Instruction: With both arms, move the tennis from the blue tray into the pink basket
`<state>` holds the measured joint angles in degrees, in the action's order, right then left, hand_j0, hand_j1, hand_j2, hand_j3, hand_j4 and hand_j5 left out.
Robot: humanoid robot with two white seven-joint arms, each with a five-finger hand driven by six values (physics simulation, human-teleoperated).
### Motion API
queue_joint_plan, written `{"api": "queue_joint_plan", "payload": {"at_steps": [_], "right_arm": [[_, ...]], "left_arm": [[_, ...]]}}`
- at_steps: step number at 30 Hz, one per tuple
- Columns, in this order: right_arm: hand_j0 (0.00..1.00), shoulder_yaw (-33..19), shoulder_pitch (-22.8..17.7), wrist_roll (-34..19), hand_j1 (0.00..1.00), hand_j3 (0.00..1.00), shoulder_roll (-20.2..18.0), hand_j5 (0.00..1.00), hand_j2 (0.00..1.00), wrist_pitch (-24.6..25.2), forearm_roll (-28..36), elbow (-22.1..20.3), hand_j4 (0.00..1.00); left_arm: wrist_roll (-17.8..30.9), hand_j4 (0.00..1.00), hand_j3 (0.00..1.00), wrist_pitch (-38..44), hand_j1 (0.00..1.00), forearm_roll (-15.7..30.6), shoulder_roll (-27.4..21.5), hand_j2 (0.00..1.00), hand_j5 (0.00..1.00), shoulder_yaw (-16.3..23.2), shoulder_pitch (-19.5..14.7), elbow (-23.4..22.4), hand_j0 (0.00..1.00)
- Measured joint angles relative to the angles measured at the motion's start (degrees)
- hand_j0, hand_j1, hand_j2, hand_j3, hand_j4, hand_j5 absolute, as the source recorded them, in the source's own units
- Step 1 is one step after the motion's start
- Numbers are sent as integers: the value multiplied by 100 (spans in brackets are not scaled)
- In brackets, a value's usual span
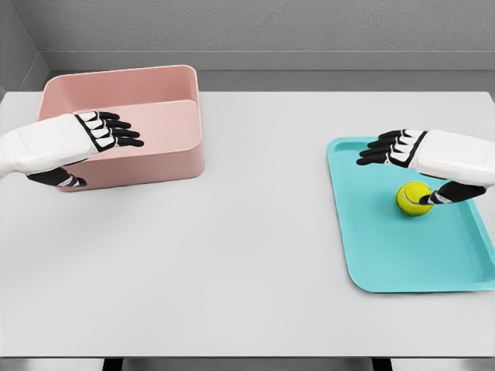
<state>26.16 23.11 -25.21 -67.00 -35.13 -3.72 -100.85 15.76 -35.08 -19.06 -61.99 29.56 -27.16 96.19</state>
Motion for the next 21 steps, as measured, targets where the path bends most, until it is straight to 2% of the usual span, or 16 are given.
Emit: {"api": "queue_joint_plan", "payload": {"at_steps": [3, 5, 12, 21], "right_arm": [[100, 3, 0, -3, 100, 100, 4, 100, 100, 0, -89, 4, 100], [100, 11, -18, 1, 100, 100, 13, 100, 100, 1, -382, 49, 100], [100, 195, 0, 10, 100, 100, 295, 100, 100, 1, -818, 821, 100], [100, 372, 9, -211, 100, 100, 689, 100, 100, 0, -1070, 1470, 100]], "left_arm": [[0, 100, 100, 0, 100, 2, -5, 100, 100, 0, 0, 2, 100], [0, 100, 100, 0, 100, 4, -6, 100, 100, 0, 0, 3, 100], [0, 100, 100, 0, 100, 6, -7, 100, 100, 0, -9, 5, 100], [0, 100, 100, 0, 100, 7, -8, 100, 100, 1, 0, 5, 100]]}}
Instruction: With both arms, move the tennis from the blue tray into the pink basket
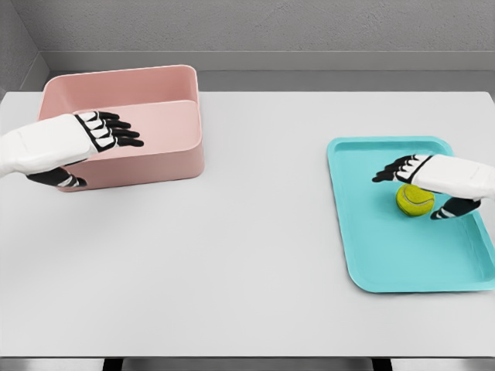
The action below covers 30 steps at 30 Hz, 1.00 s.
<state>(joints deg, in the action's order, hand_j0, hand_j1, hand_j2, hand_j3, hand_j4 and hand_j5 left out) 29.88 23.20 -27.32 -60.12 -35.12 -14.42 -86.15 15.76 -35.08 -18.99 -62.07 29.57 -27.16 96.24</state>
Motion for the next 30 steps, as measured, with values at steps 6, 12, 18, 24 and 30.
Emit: {"api": "queue_joint_plan", "payload": {"at_steps": [6, 12, 18, 24, 30], "right_arm": [[100, 10, 9, -41, 100, 100, 302, 100, 100, 0, -276, 369, 100], [99, 12, 18, -46, 99, 99, 505, 99, 99, 0, -457, 642, 99], [91, 11, 62, -46, 91, 91, 600, 91, 91, 0, -509, 828, 91], [82, 4, 62, -41, 82, 82, 627, 82, 82, 0, -577, 897, 82], [69, -9, 62, -39, 69, 69, 635, 69, 69, 0, -627, 907, 69]], "left_arm": [[0, 100, 100, 0, 100, 1, 14, 100, 100, 3, 0, 29, 100], [0, 100, 100, 0, 100, 0, 18, 100, 100, 4, 0, 50, 100], [0, 100, 100, 0, 100, 0, 11, 100, 100, 1, 0, 56, 100], [0, 100, 100, 0, 100, 8, 3, 100, 100, -1, -9, 59, 100], [-1, 100, 100, 0, 100, 14, 1, 100, 100, -1, -9, 65, 100]]}}
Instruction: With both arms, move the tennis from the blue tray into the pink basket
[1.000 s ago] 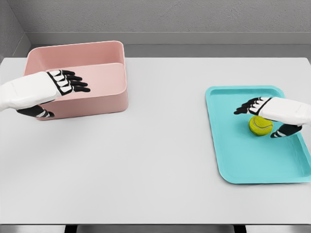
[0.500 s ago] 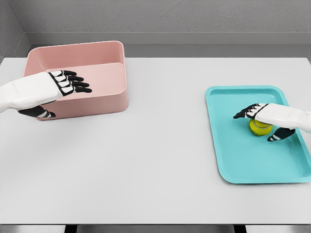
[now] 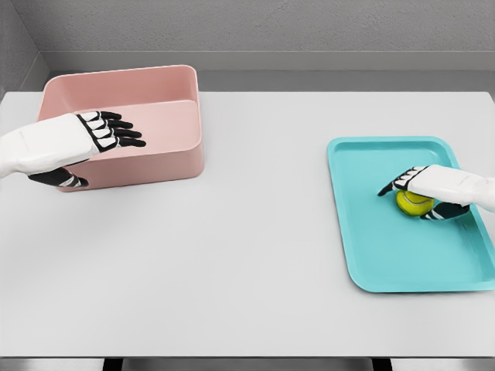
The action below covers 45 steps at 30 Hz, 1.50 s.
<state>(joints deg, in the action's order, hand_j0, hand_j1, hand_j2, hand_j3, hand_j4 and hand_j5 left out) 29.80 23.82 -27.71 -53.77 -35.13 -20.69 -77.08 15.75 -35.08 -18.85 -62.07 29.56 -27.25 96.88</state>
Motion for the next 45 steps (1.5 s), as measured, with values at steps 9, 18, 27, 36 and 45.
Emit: {"api": "queue_joint_plan", "payload": {"at_steps": [9, 18, 27, 36, 45], "right_arm": [[60, -40, 18, 1, 60, 60, 26, 60, 60, -1, -42, -20, 60], [50, -86, 141, 1, 50, 50, 30, 50, 50, 0, -1, -97, 50], [42, -282, 132, -10, 42, 42, 10, 42, 42, -1, 6, -689, 42], [42, -276, 149, -38, 42, 42, 38, 42, 42, -2, -108, -1821, 42], [39, -208, 378, -371, 39, 39, 931, 39, 39, -7, -549, -2268, 39]], "left_arm": [[-2, 100, 100, 0, 100, 4, 0, 100, 100, -7, -9, 35, 100], [-2, 100, 100, 0, 100, 11, 0, 100, 100, -9, -9, 72, 100], [-4, 100, 100, 0, 100, 21, 3, 100, 100, -9, -9, 125, 100], [-3, 100, 100, 0, 100, 21, 0, 100, 100, -8, 0, 136, 100], [-3, 100, 100, 0, 100, 21, 0, 100, 100, -3, 0, 146, 100]]}}
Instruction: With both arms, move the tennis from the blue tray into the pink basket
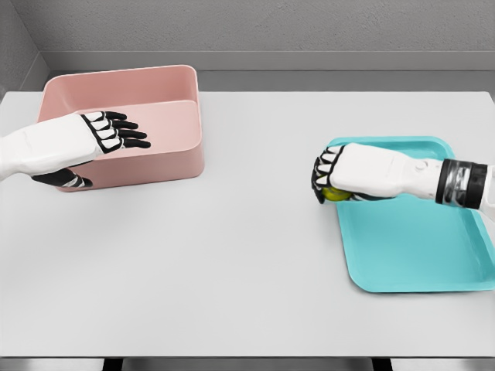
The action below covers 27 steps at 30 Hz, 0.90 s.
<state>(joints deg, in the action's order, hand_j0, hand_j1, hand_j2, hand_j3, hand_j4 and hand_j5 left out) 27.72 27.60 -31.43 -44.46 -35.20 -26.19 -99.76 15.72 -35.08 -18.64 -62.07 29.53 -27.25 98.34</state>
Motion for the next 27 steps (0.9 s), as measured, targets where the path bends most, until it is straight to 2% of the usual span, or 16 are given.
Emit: {"api": "queue_joint_plan", "payload": {"at_steps": [8, 16, 19, 25, 26, 27], "right_arm": [[39, 335, 202, -38, 39, 39, 950, 39, 39, -1, -494, 11, 39], [39, 856, 466, -36, 39, 39, 1758, 39, 39, -1, -981, 936, 39], [39, 1002, 466, -36, 39, 39, 1925, 39, 39, -5, -1096, 1230, 39], [40, 1086, 457, -30, 40, 40, 2017, 40, 40, 1, -1225, 1430, 40], [41, 1090, 457, -30, 41, 41, 2021, 41, 41, 1, -1234, 1444, 41], [47, 1092, 457, -30, 47, 47, 2024, 47, 47, 2, -1240, 1454, 47]], "left_arm": [[-2, 100, 100, 0, 100, -1, 0, 100, 100, 1, 0, 1, 100], [0, 100, 100, 0, 100, 0, 0, 100, 100, 1, 0, 1, 100], [0, 100, 100, 0, 100, 0, 0, 100, 100, 0, 0, 1, 100], [-1, 100, 100, 0, 100, 1, -4, 100, 100, 1, 0, 1, 100], [1, 100, 100, 0, 100, 0, -4, 100, 100, 2, 0, 1, 100], [1, 100, 100, 0, 100, 0, -3, 100, 100, 2, 0, 1, 100]]}}
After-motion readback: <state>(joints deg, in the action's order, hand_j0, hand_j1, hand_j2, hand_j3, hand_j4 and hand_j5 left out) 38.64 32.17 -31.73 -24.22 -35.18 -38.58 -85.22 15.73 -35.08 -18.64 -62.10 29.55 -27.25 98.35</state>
